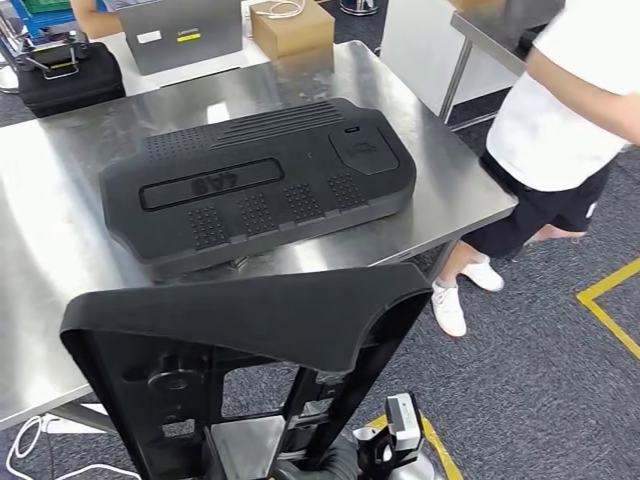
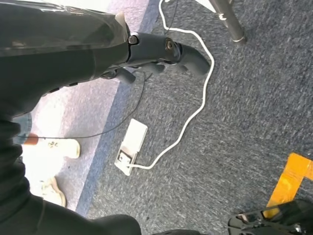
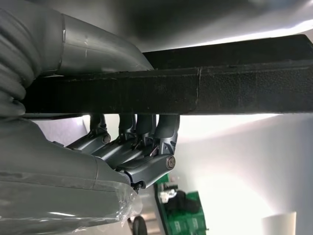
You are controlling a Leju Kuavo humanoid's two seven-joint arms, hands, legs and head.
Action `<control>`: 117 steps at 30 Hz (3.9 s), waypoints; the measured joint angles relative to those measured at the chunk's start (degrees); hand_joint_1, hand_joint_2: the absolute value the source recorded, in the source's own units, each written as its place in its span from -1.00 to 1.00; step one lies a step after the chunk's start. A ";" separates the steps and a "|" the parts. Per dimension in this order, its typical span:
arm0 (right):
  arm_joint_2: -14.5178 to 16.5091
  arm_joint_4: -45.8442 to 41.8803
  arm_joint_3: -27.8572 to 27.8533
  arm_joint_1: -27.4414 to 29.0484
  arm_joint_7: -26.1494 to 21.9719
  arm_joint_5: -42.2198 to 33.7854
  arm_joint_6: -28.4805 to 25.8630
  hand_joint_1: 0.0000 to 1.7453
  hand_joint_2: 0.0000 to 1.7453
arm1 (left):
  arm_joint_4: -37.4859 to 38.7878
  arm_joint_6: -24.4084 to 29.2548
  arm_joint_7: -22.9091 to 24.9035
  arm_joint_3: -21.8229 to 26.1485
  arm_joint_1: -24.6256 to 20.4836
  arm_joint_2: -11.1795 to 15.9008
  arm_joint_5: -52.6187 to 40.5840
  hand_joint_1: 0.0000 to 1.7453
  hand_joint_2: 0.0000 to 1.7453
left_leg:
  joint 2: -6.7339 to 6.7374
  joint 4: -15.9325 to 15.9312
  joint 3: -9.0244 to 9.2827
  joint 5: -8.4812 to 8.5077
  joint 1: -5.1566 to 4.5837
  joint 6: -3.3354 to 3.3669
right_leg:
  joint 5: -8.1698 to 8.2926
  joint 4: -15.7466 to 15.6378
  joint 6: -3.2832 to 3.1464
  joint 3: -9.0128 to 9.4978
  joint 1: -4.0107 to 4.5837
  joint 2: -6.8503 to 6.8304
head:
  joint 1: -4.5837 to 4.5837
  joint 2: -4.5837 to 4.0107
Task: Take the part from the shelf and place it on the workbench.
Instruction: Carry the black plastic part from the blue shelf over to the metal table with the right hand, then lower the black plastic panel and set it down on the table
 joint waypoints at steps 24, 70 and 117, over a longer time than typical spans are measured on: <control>-0.22 -0.12 -0.04 0.05 0.80 -1.57 0.79 1.00 1.00 | 0.00 0.12 -0.21 0.02 -0.26 0.24 0.02 -1.00 1.00 | 5.80 -0.19 1.30 -0.68 -0.67 0.93 | -5.57 13.55 1.81 -5.91 -0.55 -3.37 | -0.12 0.00; -1.49 2.92 -16.84 -23.48 11.28 -7.78 -15.26 1.00 1.00 | -0.02 -2.24 -0.05 -2.34 -2.49 -1.17 0.03 -1.00 1.00 | 7.56 12.05 -4.40 -5.07 1.27 -3.10 | 0.82 -0.20 0.87 -0.95 -0.60 -3.90 | -0.30 0.00; -4.02 42.45 -18.31 -47.64 31.62 91.33 -80.77 1.00 1.00 | -0.02 -5.51 3.09 -5.91 -4.40 -2.19 0.02 -1.00 1.00 | 7.03 1.95 -1.88 -0.23 1.27 -0.21 | 0.16 9.18 3.39 -8.23 -0.97 -3.23 | 0.09 0.00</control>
